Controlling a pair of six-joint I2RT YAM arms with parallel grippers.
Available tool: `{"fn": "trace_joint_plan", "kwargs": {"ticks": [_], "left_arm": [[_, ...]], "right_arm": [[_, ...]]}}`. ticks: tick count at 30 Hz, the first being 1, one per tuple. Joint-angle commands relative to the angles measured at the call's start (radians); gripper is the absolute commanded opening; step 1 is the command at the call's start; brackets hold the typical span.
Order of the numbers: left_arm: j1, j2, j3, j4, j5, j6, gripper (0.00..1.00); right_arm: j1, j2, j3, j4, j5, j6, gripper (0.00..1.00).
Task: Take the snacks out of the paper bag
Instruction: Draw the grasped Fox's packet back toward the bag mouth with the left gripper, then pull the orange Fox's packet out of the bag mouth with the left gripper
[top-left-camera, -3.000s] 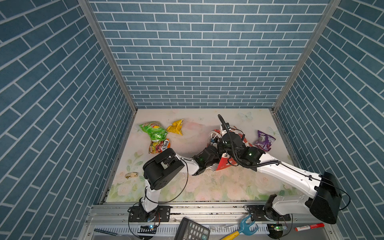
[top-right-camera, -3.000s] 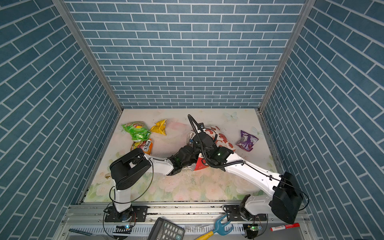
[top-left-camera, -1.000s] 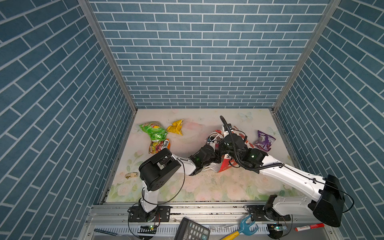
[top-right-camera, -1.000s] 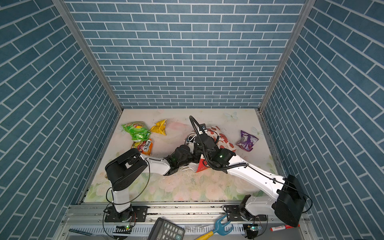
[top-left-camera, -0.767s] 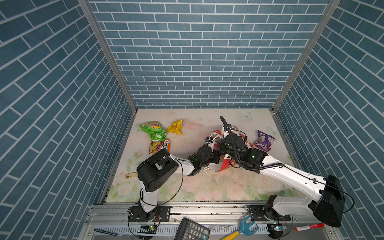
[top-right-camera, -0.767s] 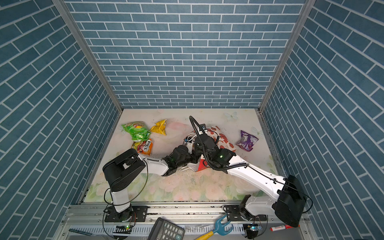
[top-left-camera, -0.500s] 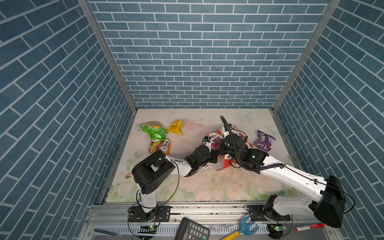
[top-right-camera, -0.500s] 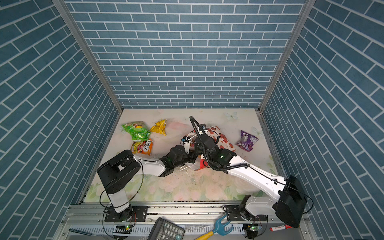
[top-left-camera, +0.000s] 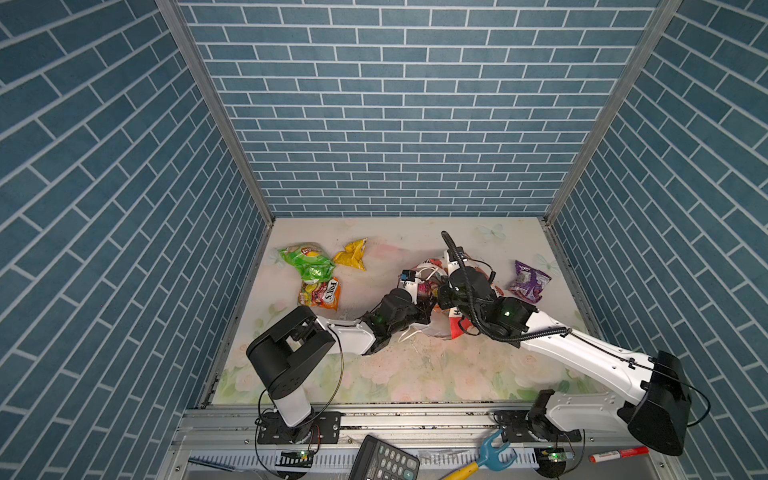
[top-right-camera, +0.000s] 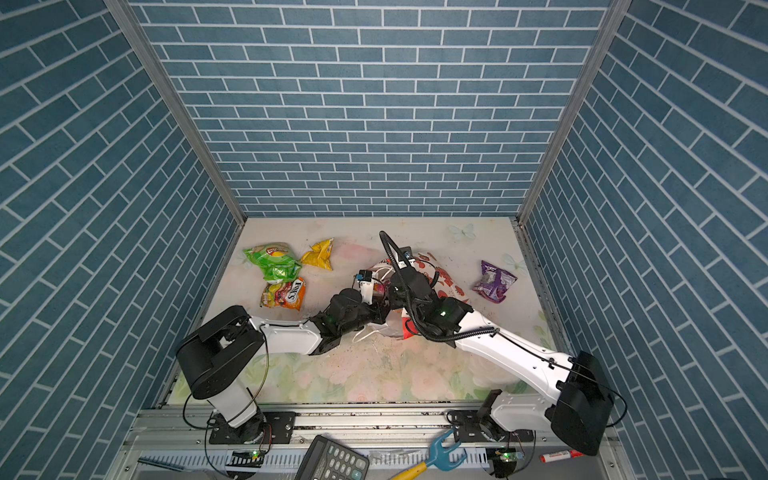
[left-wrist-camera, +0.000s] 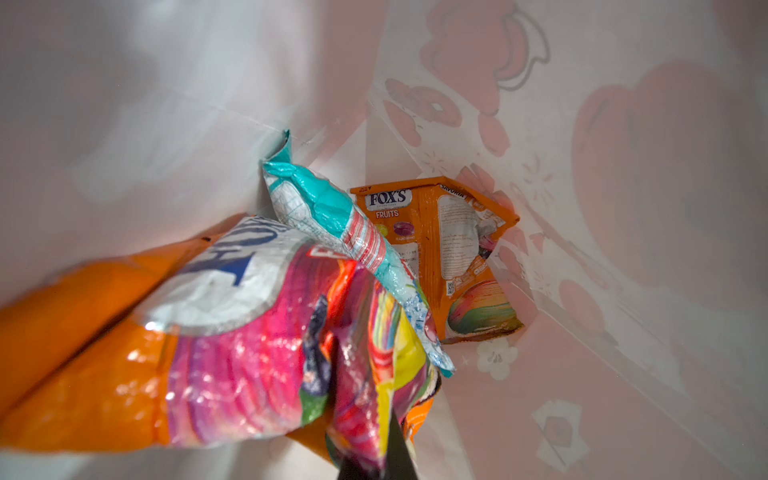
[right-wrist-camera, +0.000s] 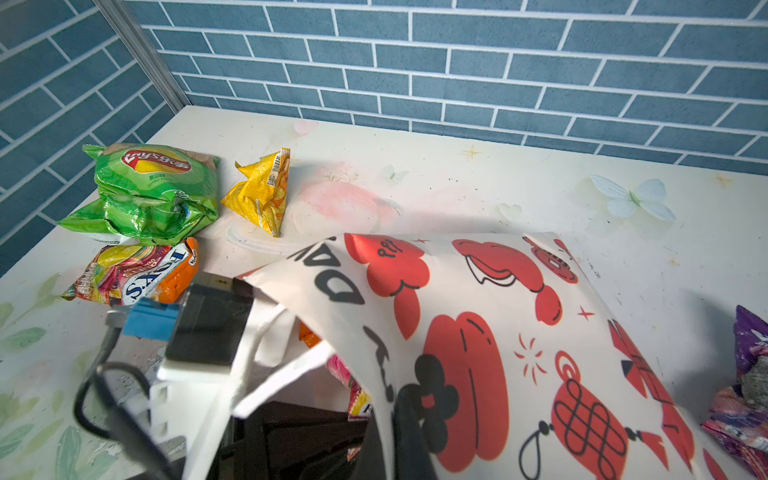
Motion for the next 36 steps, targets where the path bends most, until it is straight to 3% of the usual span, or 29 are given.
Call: {"fn": "trace_joint_plan", "kwargs": {"ticks": [1,36], "left_arm": [[0.025,-0.042,-0.010,0.010,-0.043,0.012,0.00],[0.034,-0.210,-0.068,-0.037,-0.025,0.010,0.00]], "right_arm": [[-0.005,0.009,0.020,-0.042,0.059,0.043,0.00],[-0.005,0.053,0.035,-0.036,0.085,0.054,0.00]]}}
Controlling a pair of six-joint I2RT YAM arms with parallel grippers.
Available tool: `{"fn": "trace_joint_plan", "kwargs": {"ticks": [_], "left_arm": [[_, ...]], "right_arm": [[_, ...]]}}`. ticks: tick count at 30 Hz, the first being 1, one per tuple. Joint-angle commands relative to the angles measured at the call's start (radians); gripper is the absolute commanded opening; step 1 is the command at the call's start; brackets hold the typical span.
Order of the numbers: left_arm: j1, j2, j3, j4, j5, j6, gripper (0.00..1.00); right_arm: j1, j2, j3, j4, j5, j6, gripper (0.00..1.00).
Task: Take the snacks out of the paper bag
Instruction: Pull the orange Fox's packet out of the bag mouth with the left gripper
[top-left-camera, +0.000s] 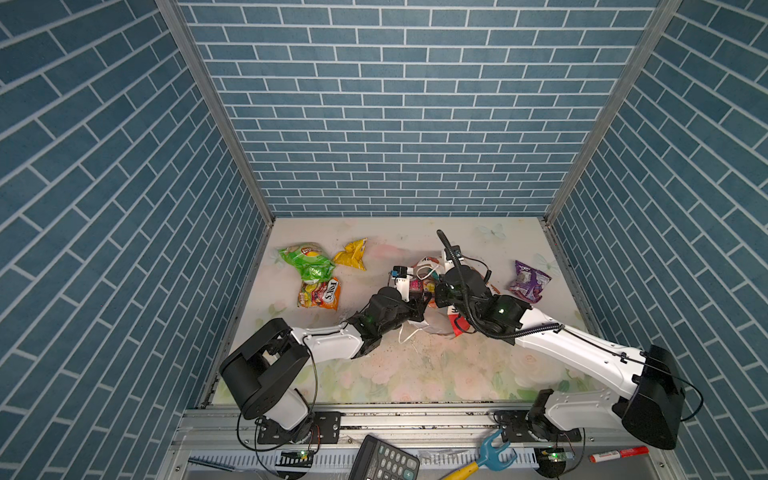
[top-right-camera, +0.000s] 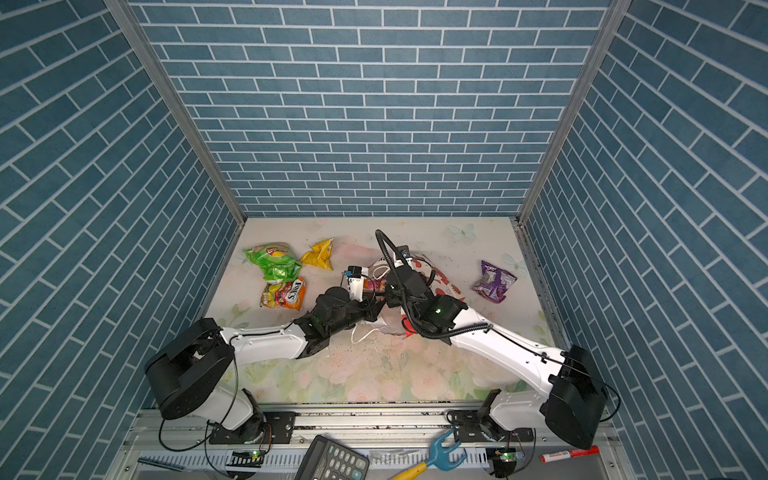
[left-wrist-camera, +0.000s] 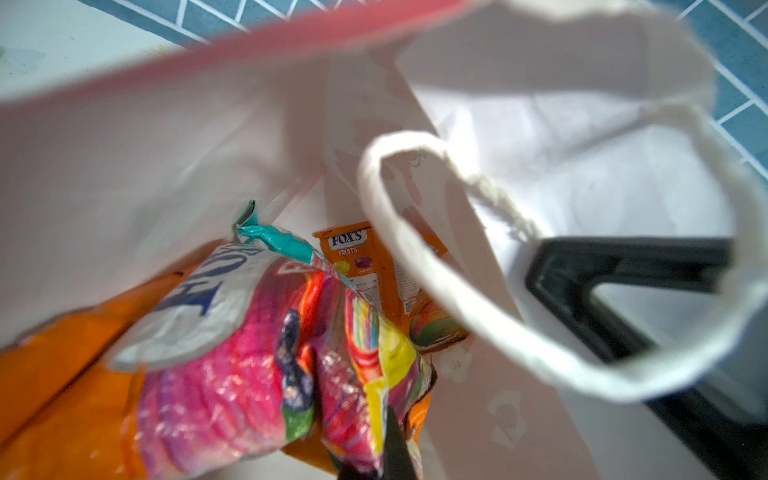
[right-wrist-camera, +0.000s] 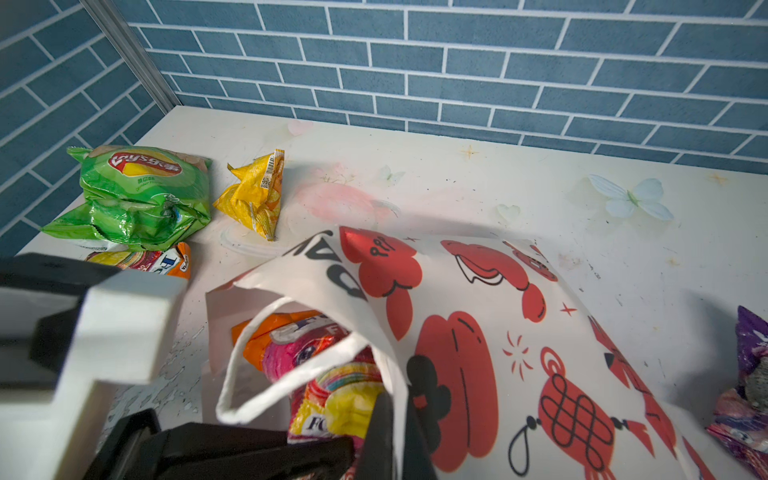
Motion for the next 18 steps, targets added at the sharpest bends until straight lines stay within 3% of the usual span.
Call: {"fn": "trace_joint_plan", "kwargs": {"ticks": [1,18], "left_arm": [[0.016,-0.044,-0.015,0.001,-0.032,0.013,0.00],[0.018,-0.126,-0.048,-0.009,-0.035,0.009,0.00]], "right_arm": [[-0.008,0.012,0.015,-0.049,0.066,0.047,0.00],[-0.008,-0.001,0.027,-0.075,0.109,0.064,0.00]]}}
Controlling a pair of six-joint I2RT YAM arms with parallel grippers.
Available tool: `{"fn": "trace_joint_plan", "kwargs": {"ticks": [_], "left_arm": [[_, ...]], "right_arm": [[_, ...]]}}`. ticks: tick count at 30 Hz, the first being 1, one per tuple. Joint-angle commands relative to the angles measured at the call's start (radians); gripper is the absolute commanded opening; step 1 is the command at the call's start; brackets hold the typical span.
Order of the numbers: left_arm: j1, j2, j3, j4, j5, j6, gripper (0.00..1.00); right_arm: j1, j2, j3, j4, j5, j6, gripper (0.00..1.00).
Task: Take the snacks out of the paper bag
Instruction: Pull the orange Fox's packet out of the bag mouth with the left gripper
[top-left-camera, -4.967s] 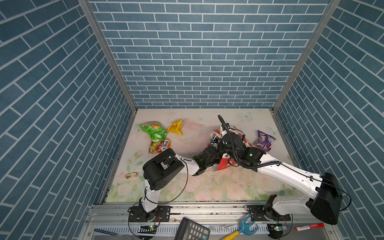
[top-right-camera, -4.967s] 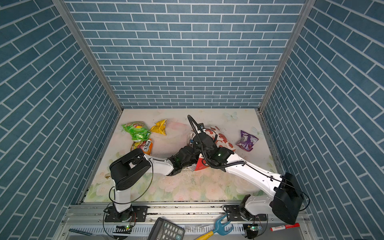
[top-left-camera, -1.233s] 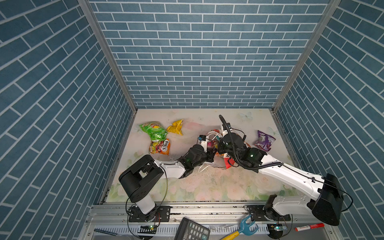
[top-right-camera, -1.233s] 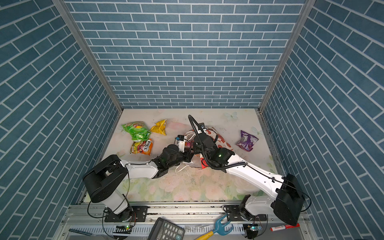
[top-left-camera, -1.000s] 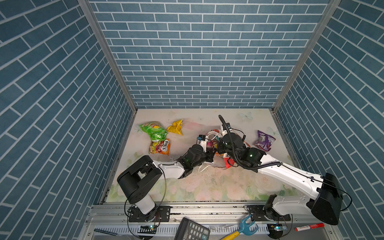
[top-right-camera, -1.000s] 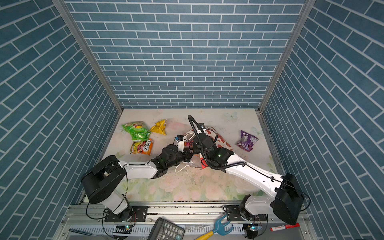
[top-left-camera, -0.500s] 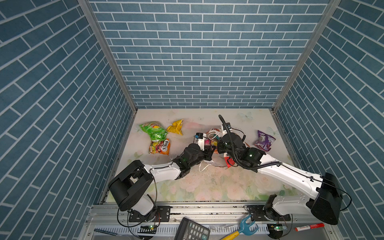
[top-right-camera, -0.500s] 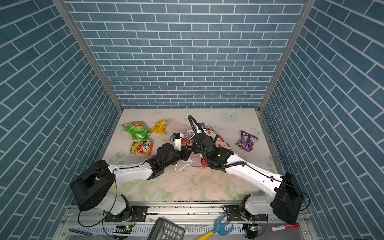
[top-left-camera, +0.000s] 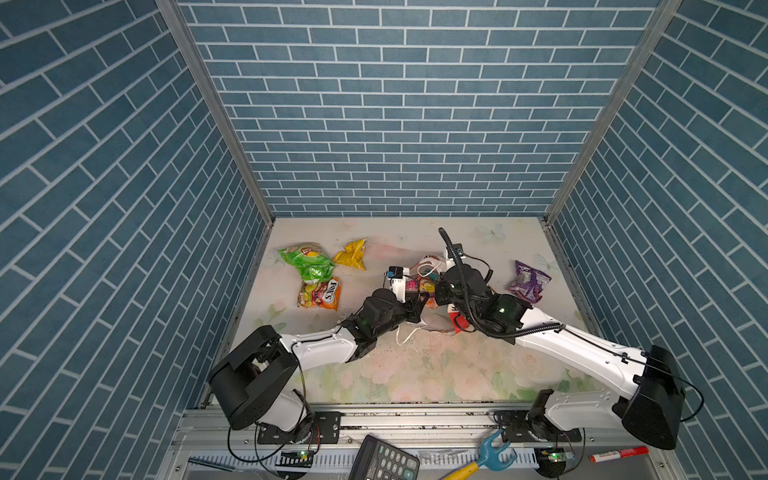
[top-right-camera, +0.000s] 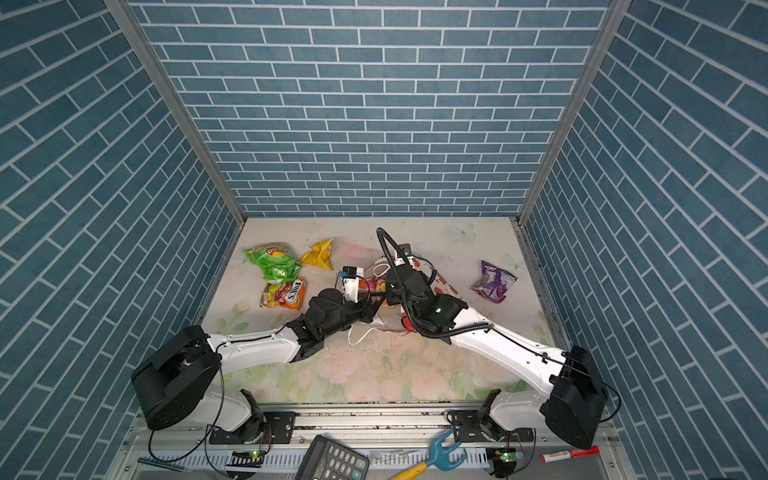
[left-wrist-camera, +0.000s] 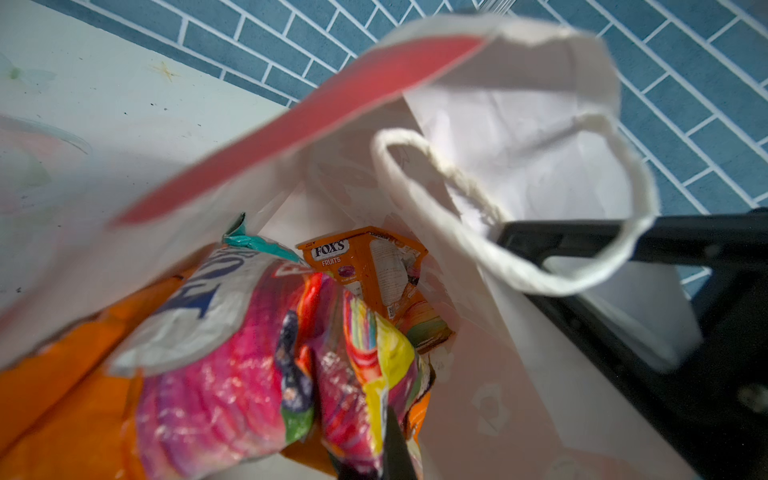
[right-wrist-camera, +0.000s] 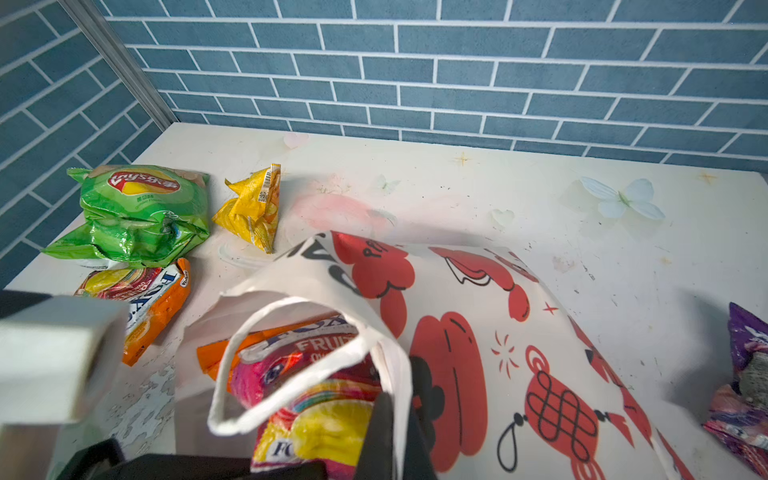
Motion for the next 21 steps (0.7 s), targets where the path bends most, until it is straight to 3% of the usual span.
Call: {"fn": "trace_joint_plan", "kwargs": {"ticks": [1,15,21], "left_arm": [[0.015,-0.062,-0.012,-0.001,-0.038,0.013,0.00],[0.015,-0.162,-0.022,-0.039,-0.047,0.020,0.00],[0.016,-0.174,0.040,-0.119,-0.029,0.038,0.00]], "right_arm": [[-0.008,-0.001,0.011,-0.072,0.085,0.041,0.00],[-0.008,0.015,0.027,-0.090,0.075,0.053,0.00],[-0.008,0.046,0.092,-0.159,0.077,0.044,0.00]]}}
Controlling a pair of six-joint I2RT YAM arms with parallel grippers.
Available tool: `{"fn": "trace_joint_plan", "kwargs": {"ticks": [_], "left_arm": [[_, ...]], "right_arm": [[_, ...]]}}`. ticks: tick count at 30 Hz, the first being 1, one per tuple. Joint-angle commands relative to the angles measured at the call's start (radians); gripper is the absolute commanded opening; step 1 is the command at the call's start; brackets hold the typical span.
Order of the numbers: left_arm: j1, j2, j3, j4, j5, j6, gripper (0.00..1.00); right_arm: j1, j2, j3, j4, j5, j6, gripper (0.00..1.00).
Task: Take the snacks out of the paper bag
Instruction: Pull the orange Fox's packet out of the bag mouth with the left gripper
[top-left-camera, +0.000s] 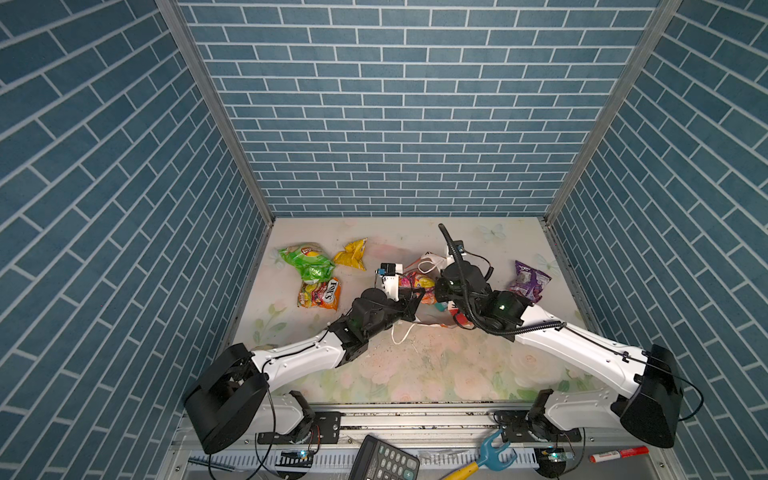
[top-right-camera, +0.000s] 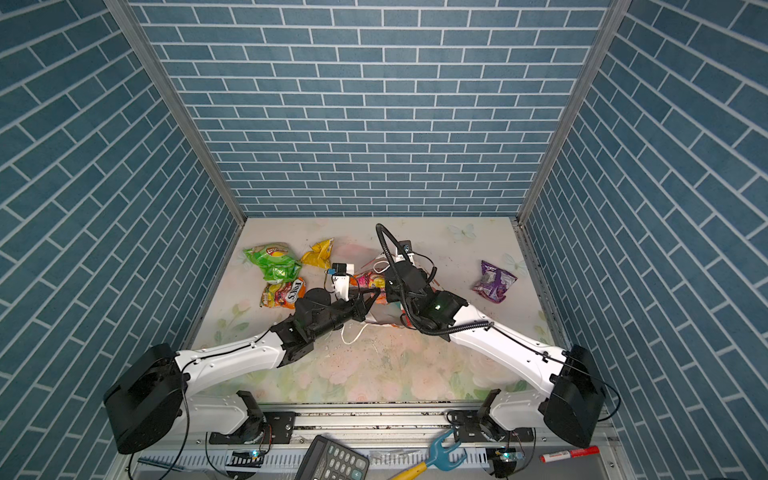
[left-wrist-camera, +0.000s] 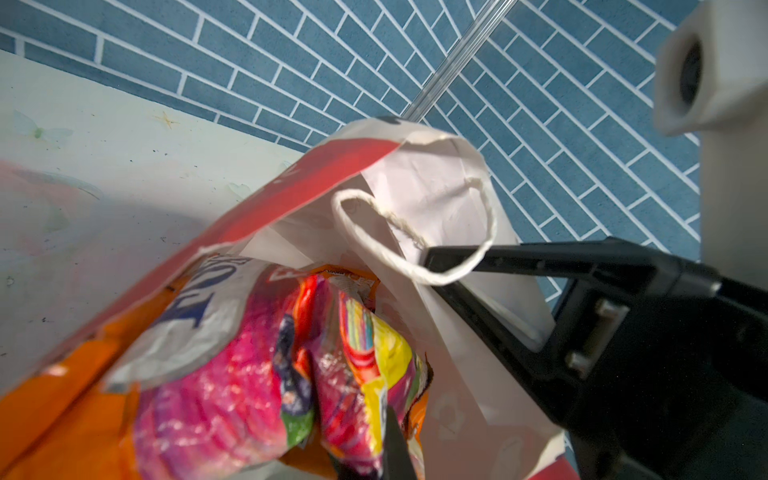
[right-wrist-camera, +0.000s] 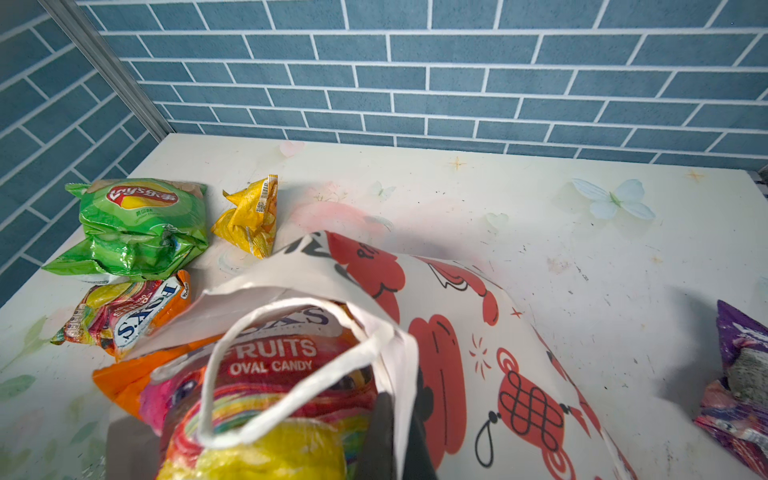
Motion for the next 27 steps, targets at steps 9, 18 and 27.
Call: {"fn": "trace_joint_plan", "kwargs": {"ticks": [9,18,27], "left_arm": [[0.013,-0.008,0.137,-0.091,-0.004,0.032,0.00],[0.039,0.009,0.213,-0.152,0.058,0.003,0.00],[0.045,-0.023,0.224,-0.259,-0.031,0.096,0.00]], "right_arm": [[-0.010,0.021,0.052,-0.114,0.059,-0.015,0.00],[-0.010,-0.004,0.034,-0.110,0.066,-0.032,0.00],[-0.009,-0.047,0.004,-0.081,0.040,-0.029,0.00]]}}
